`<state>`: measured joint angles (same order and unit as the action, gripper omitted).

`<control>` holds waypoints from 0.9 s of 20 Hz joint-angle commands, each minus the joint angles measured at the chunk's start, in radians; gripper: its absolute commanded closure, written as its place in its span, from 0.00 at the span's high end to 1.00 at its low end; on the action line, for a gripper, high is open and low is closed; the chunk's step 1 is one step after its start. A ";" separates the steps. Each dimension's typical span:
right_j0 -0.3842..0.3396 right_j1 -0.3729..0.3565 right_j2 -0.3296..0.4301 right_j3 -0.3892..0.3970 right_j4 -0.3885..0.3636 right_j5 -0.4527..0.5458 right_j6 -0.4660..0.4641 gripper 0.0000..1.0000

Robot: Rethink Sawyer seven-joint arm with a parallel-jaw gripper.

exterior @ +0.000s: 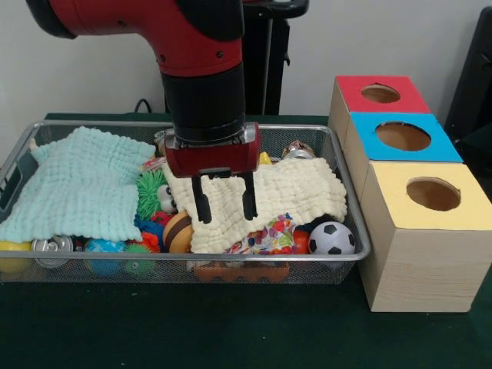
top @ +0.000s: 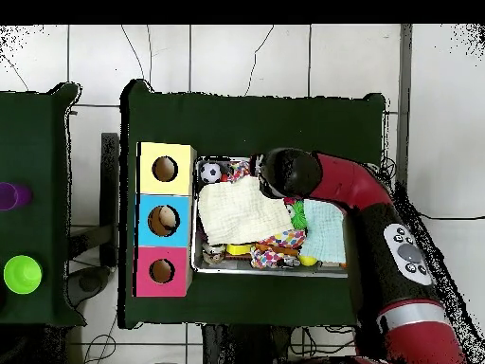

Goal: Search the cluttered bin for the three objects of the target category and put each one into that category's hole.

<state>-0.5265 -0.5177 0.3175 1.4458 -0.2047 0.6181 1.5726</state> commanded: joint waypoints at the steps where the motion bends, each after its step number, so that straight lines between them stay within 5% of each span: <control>1: -0.003 0.055 0.085 0.045 -0.076 -0.079 -0.074 1.00; 18: -0.101 0.099 0.155 0.025 -0.154 -0.034 -0.152 1.00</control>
<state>-0.5950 -0.4668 0.3917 1.4593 -0.3023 0.5530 1.5726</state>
